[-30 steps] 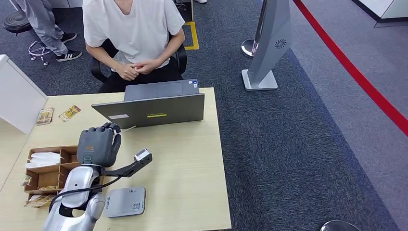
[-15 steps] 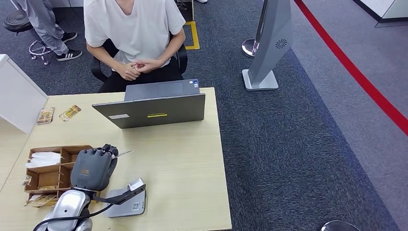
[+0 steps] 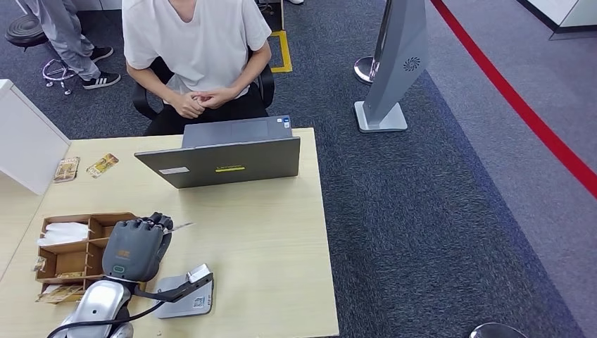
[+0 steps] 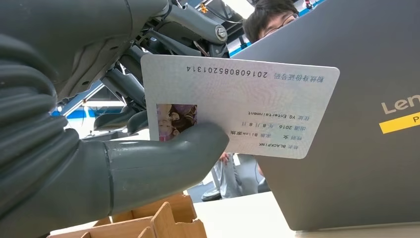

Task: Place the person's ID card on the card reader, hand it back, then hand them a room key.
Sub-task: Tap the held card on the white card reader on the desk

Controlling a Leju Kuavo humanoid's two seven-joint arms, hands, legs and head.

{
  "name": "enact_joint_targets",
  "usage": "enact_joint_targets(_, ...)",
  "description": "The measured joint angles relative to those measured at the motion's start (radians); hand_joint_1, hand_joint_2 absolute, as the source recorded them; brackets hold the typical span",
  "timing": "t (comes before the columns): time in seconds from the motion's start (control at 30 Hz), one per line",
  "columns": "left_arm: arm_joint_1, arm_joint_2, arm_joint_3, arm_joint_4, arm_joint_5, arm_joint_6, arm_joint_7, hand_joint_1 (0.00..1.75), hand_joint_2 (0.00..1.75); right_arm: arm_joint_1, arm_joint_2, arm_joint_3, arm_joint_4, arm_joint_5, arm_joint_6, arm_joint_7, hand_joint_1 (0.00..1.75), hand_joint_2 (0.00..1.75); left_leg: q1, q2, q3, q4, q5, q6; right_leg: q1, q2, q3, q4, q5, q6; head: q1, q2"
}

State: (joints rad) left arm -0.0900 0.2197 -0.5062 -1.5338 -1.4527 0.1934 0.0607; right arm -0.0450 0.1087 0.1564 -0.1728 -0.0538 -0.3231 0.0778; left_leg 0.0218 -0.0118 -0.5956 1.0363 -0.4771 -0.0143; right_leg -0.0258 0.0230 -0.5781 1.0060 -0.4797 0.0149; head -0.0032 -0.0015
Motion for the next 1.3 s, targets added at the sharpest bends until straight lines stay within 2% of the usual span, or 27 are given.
enact_joint_targets(0.3, 0.0, 0.003, 0.0, 0.0, 0.0, 0.0, -0.001, 1.75, 1.75, 0.0, 0.0, 0.0, 0.0, 0.0, 0.0, 0.0, 0.0, 0.0, 0.0, 0.0, 0.0, 0.0, 0.0, 0.0, 0.0, 0.0, 0.0, 0.0, 0.0, 0.0, 0.0, 0.0)
enact_joint_targets(0.37, 0.005, 0.009, -0.005, -0.005, 0.002, -0.01, -0.024, 1.75, 1.75, 0.0, 0.0, -0.003, 0.0, -0.011, -0.001, -0.003, 0.0, 0.0, 0.0, 0.0, 0.0, 0.0, 0.0, 0.0, 0.0, 0.0, 0.0, 0.0, 0.0, 0.0, 0.0, 0.0)
enact_joint_targets(0.47, 0.08, 0.077, -0.039, -0.076, -0.011, -0.015, -0.073, 1.75, 1.75, 0.002, 0.003, -0.021, 0.0, -0.041, -0.005, -0.014, 0.0, 0.0, 0.0, 0.004, 0.002, -0.001, -0.003, -0.002, 0.0, 0.005, 0.001, 0.001, -0.001, -0.001, 0.001, 0.0)
enact_joint_targets(0.57, 0.186, 0.162, -0.075, -0.171, -0.027, -0.003, -0.06, 1.75, 1.75, 0.01, 0.006, -0.036, 0.0, -0.05, -0.008, -0.02, 0.0, 0.0, 0.0, 0.006, 0.005, -0.001, -0.006, -0.002, 0.0, 0.006, 0.001, 0.001, -0.004, -0.001, -0.001, 0.0)
enact_joint_targets(0.73, 0.229, 0.223, -0.101, -0.232, -0.019, -0.014, -0.051, 1.75, 1.75, 0.01, 0.009, -0.047, 0.0, -0.05, -0.01, -0.02, 0.0, 0.0, 0.0, 0.001, 0.004, -0.001, -0.006, -0.002, 0.0, 0.001, 0.003, 0.001, -0.006, -0.001, -0.001, 0.0)
enact_joint_targets(0.93, 0.233, 0.253, -0.11, -0.254, -0.007, -0.024, -0.054, 1.75, 1.75, 0.01, 0.011, -0.056, 0.0, -0.05, -0.011, -0.02, 0.0, 0.0, 0.0, 0.0, 0.005, -0.001, -0.006, -0.002, 0.0, 0.001, 0.004, 0.001, -0.006, -0.001, -0.001, 0.0)
enact_joint_targets(1.3, 0.232, 0.269, -0.119, -0.263, 0.014, -0.046, -0.054, 1.75, 1.75, 0.01, 0.013, -0.058, 0.0, -0.048, -0.012, -0.02, 0.0, 0.0, 0.0, 0.0, 0.005, -0.001, -0.006, -0.002, 0.0, 0.001, 0.004, 0.001, -0.006, -0.001, -0.001, 0.0)
